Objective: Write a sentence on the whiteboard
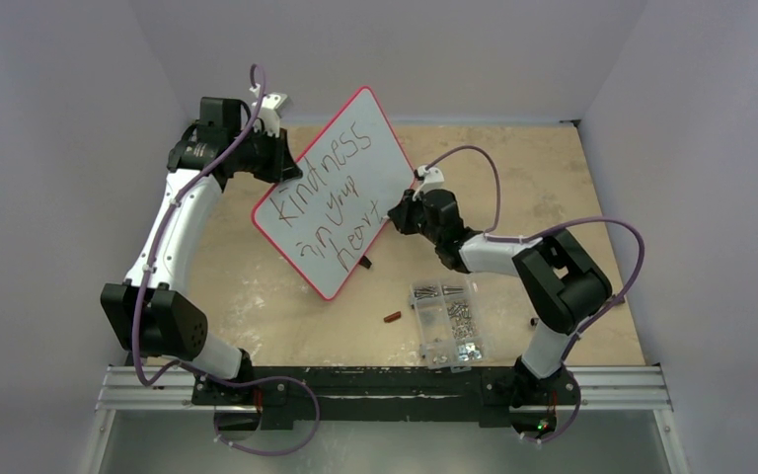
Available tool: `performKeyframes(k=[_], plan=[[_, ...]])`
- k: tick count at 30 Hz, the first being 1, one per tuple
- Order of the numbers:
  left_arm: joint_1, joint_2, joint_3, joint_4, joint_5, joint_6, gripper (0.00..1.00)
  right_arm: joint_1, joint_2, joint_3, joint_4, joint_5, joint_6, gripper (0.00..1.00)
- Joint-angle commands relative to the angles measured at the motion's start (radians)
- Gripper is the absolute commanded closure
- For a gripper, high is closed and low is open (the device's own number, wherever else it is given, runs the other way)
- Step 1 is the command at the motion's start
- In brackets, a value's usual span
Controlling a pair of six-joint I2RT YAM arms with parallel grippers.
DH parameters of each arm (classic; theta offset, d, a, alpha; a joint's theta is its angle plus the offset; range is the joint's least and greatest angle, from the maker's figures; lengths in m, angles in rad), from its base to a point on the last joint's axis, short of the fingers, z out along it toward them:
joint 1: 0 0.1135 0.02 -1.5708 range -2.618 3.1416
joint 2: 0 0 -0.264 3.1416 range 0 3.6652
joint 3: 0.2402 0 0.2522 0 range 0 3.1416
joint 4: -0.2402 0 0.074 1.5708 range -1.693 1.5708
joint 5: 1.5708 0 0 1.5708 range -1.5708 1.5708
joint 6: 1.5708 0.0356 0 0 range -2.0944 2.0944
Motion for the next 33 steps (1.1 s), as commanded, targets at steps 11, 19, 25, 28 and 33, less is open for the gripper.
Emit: performKeyframes(k=[11,19,25,28,33], plan=[[0.001,-0.009,-0.018,-0.004,-0.143,0.082,1.0,-0.001,-0.057,0.087,-0.061,0.062,-0.019,1.0],[0.003,0.044,-0.049,0.006,-0.245,0.127,1.0,0.0,-0.27,-0.075,-0.127,0.129,0.06,1.0],[0.003,0.089,-0.076,0.015,-0.26,0.167,0.94,0.0,-0.399,-0.188,-0.132,0.179,0.096,1.0],[0.006,0.111,-0.091,0.018,-0.282,0.187,0.92,0.001,-0.433,-0.23,-0.109,0.169,0.11,1.0],[0.026,0.125,-0.127,0.039,-0.297,0.215,0.88,0.001,-0.475,-0.254,-0.104,0.159,0.11,1.0]])
